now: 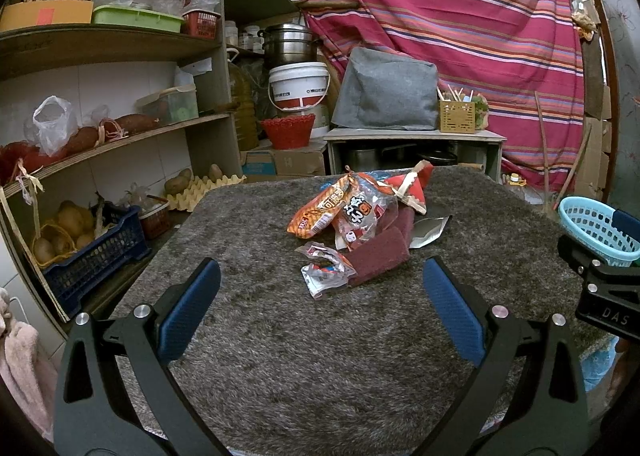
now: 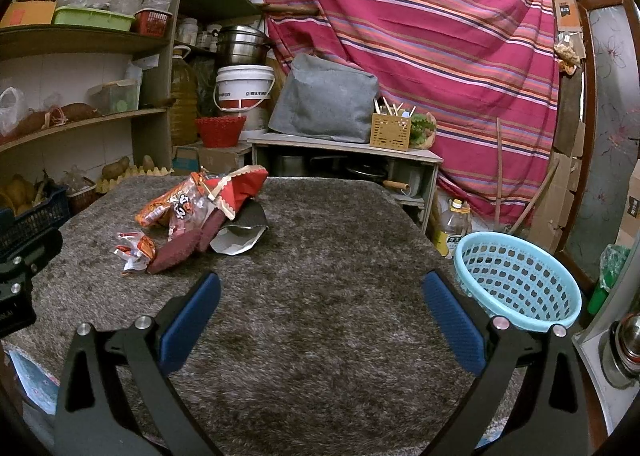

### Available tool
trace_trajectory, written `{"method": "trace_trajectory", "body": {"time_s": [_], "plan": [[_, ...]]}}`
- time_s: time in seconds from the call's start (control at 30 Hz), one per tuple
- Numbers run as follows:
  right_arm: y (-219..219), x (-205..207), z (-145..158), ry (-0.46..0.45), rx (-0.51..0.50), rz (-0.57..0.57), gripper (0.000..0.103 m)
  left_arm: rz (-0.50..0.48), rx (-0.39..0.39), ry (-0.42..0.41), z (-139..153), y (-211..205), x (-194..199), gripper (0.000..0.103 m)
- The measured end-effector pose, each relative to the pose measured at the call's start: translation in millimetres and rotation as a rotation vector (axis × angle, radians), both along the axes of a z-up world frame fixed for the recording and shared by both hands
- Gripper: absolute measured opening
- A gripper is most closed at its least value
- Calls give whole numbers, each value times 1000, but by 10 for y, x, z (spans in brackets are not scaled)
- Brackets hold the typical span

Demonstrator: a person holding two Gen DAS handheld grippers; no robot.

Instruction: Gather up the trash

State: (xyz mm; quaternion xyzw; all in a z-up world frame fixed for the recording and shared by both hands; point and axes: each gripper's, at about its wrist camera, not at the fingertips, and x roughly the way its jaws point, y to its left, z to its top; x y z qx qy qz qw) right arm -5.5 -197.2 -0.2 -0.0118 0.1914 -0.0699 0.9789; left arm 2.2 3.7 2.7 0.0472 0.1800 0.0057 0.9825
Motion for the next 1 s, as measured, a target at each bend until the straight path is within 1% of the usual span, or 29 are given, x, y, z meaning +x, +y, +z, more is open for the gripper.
{"method": "trace_trajectory", "body": {"time_s": [1.0], "plan": [[-9,-4,3,-5,-2,-3,99,1,2,0,-3,21,0,98]]}}
